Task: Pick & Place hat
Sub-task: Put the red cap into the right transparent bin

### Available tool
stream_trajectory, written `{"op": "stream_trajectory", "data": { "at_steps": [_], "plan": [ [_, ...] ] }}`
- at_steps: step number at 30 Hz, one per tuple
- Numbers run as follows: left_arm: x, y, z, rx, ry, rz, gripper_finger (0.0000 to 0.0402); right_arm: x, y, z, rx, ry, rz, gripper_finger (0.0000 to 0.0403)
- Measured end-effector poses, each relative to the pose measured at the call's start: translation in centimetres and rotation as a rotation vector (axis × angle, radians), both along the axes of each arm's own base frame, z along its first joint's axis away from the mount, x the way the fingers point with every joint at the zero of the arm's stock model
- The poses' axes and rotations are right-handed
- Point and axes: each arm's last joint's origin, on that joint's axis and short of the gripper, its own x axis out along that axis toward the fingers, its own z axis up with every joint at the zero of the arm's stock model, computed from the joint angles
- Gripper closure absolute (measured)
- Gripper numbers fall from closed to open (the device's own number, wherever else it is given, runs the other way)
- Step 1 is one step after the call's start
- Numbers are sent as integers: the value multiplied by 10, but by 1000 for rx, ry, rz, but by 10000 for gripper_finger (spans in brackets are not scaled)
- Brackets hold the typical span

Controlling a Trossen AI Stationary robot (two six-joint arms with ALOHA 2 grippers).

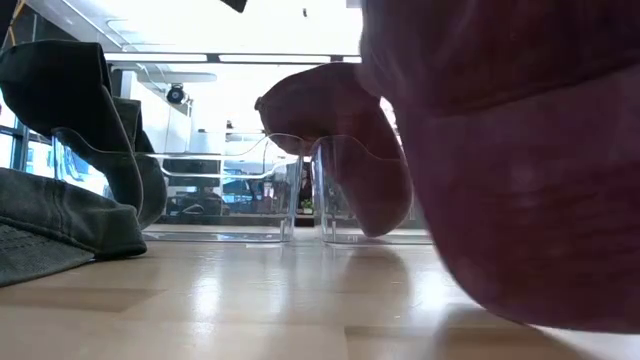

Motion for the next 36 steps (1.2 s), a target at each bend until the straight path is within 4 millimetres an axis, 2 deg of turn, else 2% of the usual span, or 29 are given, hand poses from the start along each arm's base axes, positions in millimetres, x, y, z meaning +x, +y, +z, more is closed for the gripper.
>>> {"op": "stream_trajectory", "data": {
  "at_steps": [4,8,12,18,20,25,29,31,36],
  "plan": [
    [7,-1,-23,27,56,36,182,-7,6,0,-22,-30,-70,390],
    [8,-6,-31,50,45,-16,176,-14,12,0,-34,-46,-72,398],
    [7,-13,-33,80,-23,-103,224,-21,18,0,-12,-45,-81,391],
    [4,-19,-30,65,-61,-189,360,-31,28,0,32,-12,-20,398],
    [3,-19,-30,55,-54,-220,390,-35,32,0,69,19,6,393],
    [3,-20,-29,58,-75,-233,396,-40,37,0,160,111,101,387],
    [0,-19,-18,54,-110,-229,397,-38,36,0,197,143,98,390],
    [1,-18,-19,62,-104,-219,400,-35,33,-1,216,162,98,388],
    [1,-18,-21,72,-102,-196,400,-27,25,-3,279,249,71,338]
  ]
}}
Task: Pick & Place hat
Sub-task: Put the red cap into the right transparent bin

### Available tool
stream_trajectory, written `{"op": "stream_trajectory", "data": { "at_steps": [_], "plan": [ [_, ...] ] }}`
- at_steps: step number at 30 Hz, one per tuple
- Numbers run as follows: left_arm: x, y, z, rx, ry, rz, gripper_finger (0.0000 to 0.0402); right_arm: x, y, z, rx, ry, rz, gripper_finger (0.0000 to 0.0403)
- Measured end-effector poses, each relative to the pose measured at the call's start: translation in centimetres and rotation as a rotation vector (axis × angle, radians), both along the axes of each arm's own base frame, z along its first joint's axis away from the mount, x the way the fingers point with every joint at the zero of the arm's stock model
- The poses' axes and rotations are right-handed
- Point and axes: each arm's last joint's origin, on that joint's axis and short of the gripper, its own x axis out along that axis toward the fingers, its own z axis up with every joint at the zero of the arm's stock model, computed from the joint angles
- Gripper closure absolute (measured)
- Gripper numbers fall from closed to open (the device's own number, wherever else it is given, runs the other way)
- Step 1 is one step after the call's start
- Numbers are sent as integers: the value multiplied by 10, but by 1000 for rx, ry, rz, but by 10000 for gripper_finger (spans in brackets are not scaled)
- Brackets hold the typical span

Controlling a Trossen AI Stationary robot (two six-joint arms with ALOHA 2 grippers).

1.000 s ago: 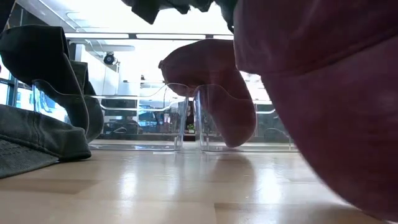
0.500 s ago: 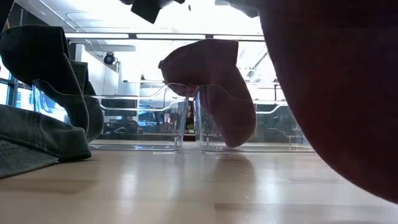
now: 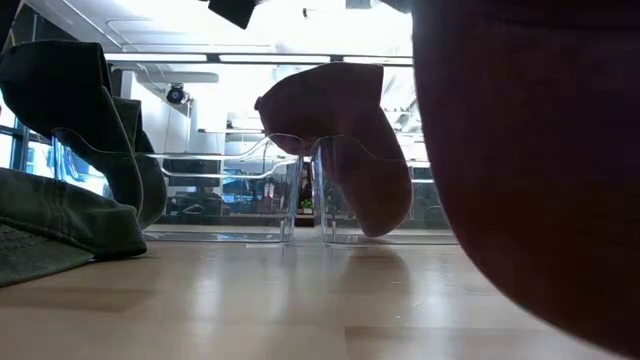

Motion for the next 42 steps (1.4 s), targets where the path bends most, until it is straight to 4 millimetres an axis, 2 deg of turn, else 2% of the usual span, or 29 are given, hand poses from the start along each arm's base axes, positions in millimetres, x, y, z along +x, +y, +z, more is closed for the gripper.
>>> {"op": "stream_trajectory", "data": {
  "at_steps": [7,10,13,18,26,31,37,39,42],
  "plan": [
    [1,1,0,7,-1,24,401,8,-8,0,-43,-38,-31,238],
    [1,1,0,9,-2,31,401,12,-11,0,-85,-85,-50,219],
    [1,1,0,13,-3,44,401,14,-12,2,-113,-140,-106,217],
    [1,1,0,14,-4,49,401,15,-13,3,-132,-160,-141,253],
    [1,1,0,8,1,50,400,15,-10,5,-111,-179,-123,389],
    [2,1,6,-50,-19,10,368,7,-4,4,-57,-137,-172,386],
    [10,22,13,-116,-27,79,273,-14,1,18,-17,-172,-264,395],
    [11,30,21,-125,-39,102,246,-25,-1,26,-8,-195,-313,398],
    [12,39,48,-139,-104,137,224,-42,-7,40,5,-237,-398,398]
  ]
}}
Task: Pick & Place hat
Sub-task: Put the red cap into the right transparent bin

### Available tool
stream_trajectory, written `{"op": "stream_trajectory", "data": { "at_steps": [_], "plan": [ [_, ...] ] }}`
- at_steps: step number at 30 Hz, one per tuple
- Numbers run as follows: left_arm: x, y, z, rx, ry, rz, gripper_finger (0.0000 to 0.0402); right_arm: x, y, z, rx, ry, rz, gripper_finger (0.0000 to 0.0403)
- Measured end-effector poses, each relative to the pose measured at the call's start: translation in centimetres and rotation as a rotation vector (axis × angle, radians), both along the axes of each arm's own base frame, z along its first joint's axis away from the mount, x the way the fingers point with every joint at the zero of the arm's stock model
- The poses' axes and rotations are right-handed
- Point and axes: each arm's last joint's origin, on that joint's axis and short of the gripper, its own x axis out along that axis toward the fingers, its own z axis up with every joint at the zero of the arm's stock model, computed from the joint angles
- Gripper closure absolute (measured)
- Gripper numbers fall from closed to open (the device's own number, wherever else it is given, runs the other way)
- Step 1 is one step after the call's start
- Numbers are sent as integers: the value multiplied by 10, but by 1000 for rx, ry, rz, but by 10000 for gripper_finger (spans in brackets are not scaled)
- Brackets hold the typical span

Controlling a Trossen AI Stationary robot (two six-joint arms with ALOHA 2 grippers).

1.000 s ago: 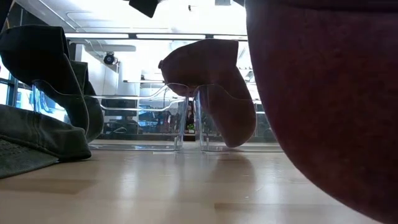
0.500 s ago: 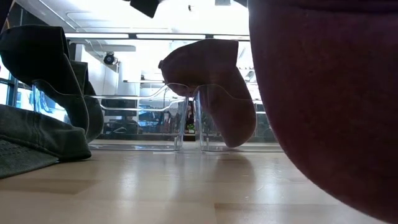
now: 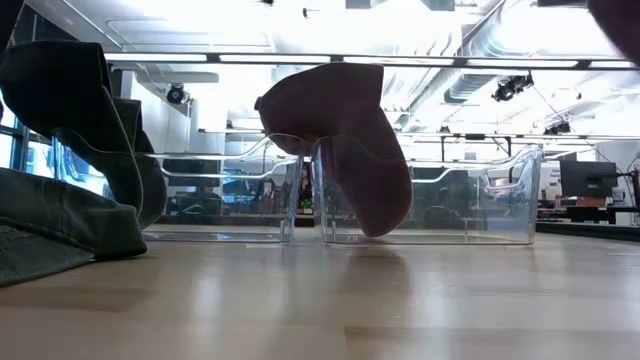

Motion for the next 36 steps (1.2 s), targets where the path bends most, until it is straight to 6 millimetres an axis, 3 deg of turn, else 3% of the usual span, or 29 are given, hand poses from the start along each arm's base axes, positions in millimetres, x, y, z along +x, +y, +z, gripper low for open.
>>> {"op": "stream_trajectory", "data": {
  "at_steps": [5,12,17,23,27,32,36],
  "plan": [
    [-9,6,48,107,-49,170,224,-28,-22,20,-22,-77,-162,399],
    [-46,14,120,317,56,562,244,-54,-74,54,-157,-253,-371,400],
    [-76,12,136,483,174,861,268,-63,-118,76,-252,-321,-478,401],
    [-102,11,126,533,356,1085,299,-49,-165,77,-290,-228,-611,402],
    [-104,6,89,531,440,1264,317,-23,-183,64,-339,-91,-681,402],
    [-105,4,37,461,514,1366,336,24,-197,40,-341,90,-691,402],
    [-109,6,15,448,565,1395,349,64,-209,13,-337,221,-688,401]
  ]
}}
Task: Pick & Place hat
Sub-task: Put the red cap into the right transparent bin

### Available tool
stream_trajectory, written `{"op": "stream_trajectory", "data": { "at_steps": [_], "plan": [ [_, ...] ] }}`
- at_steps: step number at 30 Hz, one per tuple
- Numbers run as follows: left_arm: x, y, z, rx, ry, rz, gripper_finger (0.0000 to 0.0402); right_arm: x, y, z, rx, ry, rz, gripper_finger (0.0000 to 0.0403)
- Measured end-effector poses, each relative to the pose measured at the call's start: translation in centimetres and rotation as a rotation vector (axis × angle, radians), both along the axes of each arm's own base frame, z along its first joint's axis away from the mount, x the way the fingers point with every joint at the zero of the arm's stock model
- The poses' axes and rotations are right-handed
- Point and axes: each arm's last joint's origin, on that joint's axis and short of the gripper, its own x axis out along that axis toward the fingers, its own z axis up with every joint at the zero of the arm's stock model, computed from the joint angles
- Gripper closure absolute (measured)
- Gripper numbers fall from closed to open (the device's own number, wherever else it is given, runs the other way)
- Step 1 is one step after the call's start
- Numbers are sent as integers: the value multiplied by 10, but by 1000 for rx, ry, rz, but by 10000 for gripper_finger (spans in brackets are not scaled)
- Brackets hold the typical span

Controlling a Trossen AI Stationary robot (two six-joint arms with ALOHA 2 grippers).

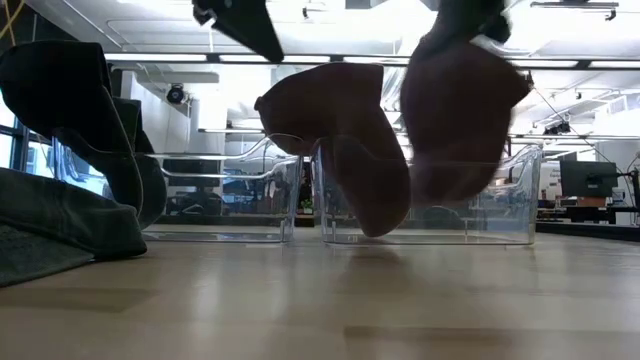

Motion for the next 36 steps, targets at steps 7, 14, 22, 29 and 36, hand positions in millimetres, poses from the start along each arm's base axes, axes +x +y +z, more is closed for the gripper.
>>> {"op": "stream_trajectory", "data": {
  "at_steps": [7,14,22,29,36],
  "plan": [
    [3,-2,-11,-16,-26,11,357,61,-17,-38,74,21,65,398],
    [-4,-19,-12,16,-30,-32,357,89,-29,-51,135,-62,120,386],
    [-12,-35,-11,46,-49,-60,357,99,-26,-41,128,-189,231,300],
    [-11,-34,-11,43,-49,-55,357,101,-7,-37,188,-244,353,211],
    [-11,-34,-11,44,-53,-53,357,102,13,-38,149,-227,469,178]
  ]
}}
